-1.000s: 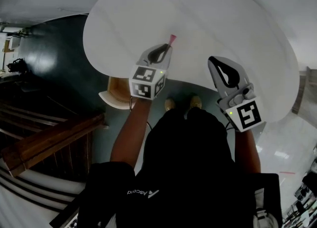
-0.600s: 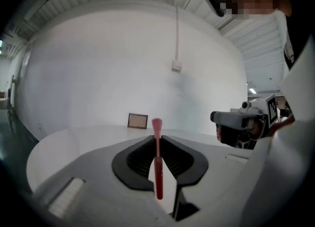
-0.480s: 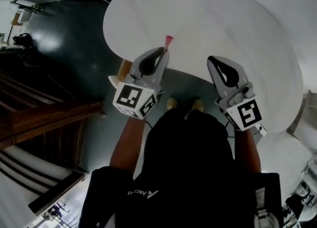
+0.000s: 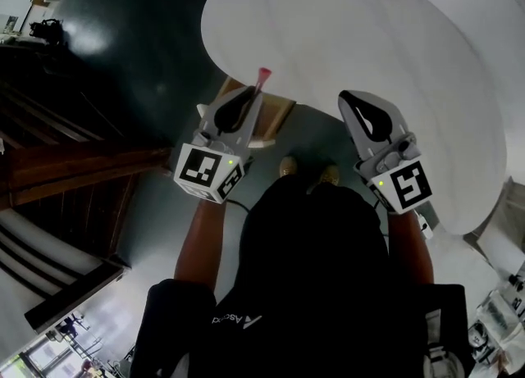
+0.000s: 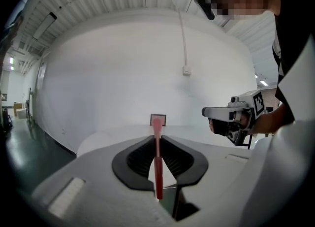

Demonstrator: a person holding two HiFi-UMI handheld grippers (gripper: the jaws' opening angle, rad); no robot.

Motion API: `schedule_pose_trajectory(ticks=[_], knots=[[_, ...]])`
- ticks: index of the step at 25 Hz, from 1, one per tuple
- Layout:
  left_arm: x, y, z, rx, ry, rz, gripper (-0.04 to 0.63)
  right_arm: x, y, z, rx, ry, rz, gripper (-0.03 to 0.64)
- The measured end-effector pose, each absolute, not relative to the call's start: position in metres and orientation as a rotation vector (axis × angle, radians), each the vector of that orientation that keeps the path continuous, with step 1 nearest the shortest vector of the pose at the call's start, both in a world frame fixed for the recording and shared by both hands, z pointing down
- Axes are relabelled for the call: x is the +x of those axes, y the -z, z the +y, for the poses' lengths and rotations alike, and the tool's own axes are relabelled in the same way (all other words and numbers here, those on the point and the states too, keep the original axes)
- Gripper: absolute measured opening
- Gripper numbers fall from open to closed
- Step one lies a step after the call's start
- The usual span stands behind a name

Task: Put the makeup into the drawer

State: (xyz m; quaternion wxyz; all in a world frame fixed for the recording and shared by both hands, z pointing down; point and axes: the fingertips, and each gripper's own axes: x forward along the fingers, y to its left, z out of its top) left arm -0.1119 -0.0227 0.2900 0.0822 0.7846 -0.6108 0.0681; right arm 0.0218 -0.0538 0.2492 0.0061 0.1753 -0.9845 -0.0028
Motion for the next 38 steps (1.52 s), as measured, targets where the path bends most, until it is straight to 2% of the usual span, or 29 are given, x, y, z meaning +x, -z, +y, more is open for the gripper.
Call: schedule_pose_trajectory(ticks=[11, 26, 38], knots=[[-0.171, -0.333, 0.001, 2.377, -0.362, -1.709, 0.054, -0.04, -0.268, -0.035, 0.488, -0.006, -3.021, 0.003], [-0.164, -0.441, -0.002, 2.607, -0.807, -1.153, 0.054, -0.082, -0.33, -0.015, 0.47, -0.028, -2.893, 0.003], [-0.159, -0.535, -0.014, 2.68, -1.264, -0.661, 0.054, -0.068, -0.379, -0.005, 0.467, -0.032, -2.718, 0.003]])
